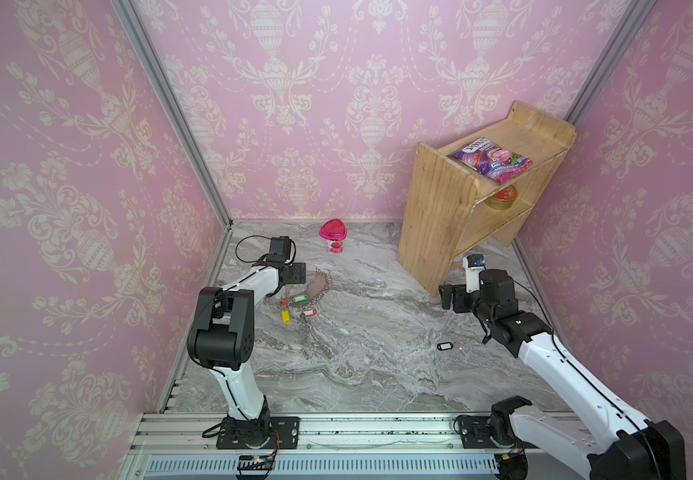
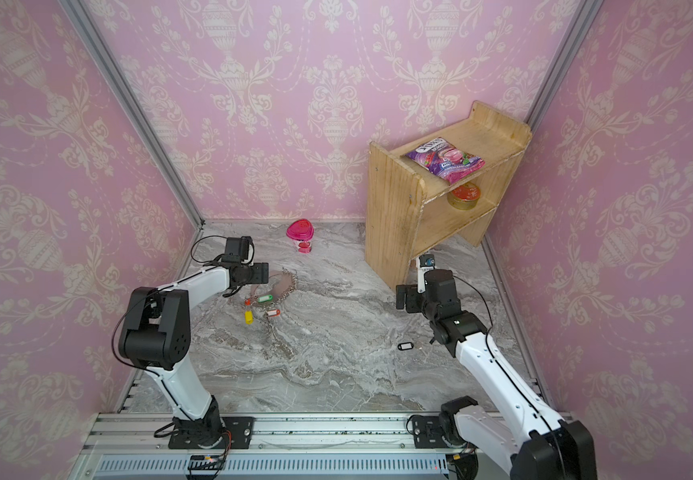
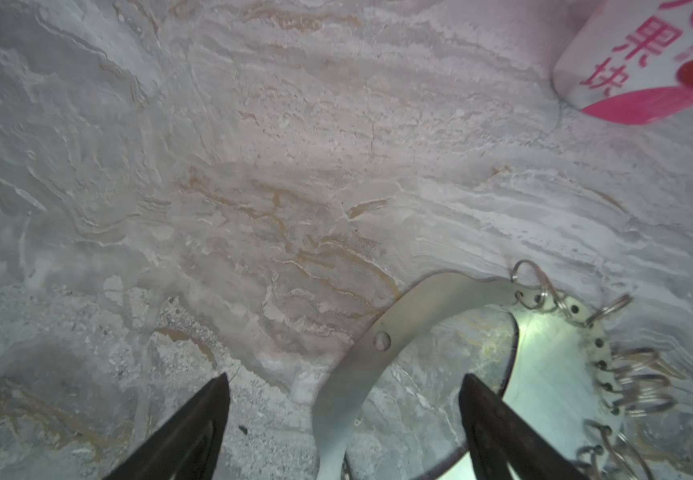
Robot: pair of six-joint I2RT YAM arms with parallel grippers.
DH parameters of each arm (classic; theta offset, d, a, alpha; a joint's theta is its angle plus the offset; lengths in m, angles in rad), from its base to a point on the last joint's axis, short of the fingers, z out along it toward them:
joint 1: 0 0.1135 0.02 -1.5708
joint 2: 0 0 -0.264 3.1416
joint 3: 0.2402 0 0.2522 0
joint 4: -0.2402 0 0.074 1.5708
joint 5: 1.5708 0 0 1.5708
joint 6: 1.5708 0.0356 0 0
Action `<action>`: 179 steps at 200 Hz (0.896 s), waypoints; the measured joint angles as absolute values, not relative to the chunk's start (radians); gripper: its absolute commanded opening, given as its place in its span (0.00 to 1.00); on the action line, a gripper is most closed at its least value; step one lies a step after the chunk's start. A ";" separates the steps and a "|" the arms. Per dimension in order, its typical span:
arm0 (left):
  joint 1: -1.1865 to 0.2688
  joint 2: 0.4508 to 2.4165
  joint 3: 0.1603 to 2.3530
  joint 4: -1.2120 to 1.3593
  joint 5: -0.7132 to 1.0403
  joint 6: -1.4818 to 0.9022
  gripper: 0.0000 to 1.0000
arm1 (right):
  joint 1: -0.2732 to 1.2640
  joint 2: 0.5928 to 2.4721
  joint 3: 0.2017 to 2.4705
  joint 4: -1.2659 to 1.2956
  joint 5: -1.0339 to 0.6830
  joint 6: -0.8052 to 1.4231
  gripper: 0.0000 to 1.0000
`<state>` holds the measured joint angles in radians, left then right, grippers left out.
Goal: Put the keys on the keyring
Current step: 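Move the left gripper over the metal key-ring plate while the right gripper reaches toward it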
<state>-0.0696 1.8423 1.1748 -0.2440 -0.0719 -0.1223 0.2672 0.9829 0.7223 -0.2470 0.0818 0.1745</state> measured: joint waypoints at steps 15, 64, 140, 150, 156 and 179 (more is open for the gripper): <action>-0.070 1.872 1.205 -0.300 -0.065 -0.139 0.84 | 0.281 0.953 0.727 -0.276 0.075 0.189 1.00; -0.072 1.919 1.219 -0.402 -0.025 -0.219 0.76 | 0.304 0.941 0.770 -0.337 0.056 0.208 1.00; -0.102 1.859 1.135 -0.383 -0.023 -0.314 0.67 | 0.358 0.966 0.795 -0.352 0.040 0.214 1.00; -0.117 1.837 1.109 -0.384 -0.020 -0.328 0.66 | 0.366 0.966 0.797 -0.353 0.039 0.215 1.00; -0.125 1.826 1.094 -0.385 -0.017 -0.336 0.66 | 0.370 0.966 0.798 -0.352 0.037 0.215 1.00; -0.155 1.776 1.036 -0.384 -0.006 -0.371 0.65 | 0.385 0.968 0.799 -0.355 0.031 0.215 1.00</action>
<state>-0.1555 1.7763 1.0359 -0.3843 -0.0059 -0.3714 0.3851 0.9676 0.7986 -0.3553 0.0311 0.2150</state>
